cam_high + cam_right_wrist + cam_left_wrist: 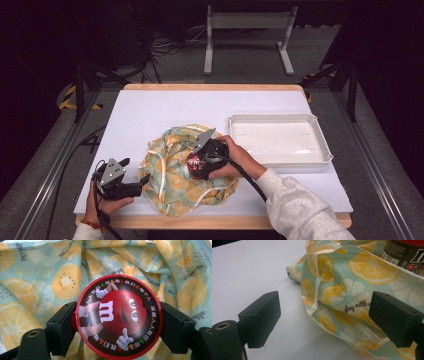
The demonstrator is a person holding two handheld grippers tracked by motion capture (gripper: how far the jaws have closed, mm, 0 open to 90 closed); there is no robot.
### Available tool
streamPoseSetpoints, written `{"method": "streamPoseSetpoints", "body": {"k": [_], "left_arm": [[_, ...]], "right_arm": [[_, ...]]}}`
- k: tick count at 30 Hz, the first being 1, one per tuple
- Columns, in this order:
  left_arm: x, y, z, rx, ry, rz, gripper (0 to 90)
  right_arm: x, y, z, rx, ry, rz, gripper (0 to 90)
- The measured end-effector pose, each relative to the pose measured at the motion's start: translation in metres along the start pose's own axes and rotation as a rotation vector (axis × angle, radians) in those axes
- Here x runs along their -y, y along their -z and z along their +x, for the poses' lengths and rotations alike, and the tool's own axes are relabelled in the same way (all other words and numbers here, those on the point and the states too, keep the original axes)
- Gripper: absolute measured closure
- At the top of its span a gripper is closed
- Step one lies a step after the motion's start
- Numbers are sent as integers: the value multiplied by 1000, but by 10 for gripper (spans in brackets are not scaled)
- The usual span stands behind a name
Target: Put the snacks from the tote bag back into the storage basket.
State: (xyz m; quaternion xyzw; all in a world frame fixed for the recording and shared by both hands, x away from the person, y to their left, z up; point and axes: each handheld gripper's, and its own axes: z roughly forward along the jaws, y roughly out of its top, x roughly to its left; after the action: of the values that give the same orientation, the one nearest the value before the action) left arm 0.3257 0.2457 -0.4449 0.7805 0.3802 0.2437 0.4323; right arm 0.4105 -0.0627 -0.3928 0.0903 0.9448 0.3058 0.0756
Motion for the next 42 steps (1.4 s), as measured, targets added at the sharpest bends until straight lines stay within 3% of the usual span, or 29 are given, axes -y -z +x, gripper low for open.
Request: {"method": "streamPoseSetpoints", "body": {"k": [7, 29, 42], "left_arm": [[-1, 1, -1, 6, 1, -3, 121], [1, 0, 3, -5, 29, -3, 91], [2, 1, 3, -27, 23, 8, 88]], "right_arm": [[-1, 0, 1, 6, 3, 6, 232], [-9, 10, 8, 51, 79, 13, 233], [-17, 27, 9, 48, 94, -12, 233]]}}
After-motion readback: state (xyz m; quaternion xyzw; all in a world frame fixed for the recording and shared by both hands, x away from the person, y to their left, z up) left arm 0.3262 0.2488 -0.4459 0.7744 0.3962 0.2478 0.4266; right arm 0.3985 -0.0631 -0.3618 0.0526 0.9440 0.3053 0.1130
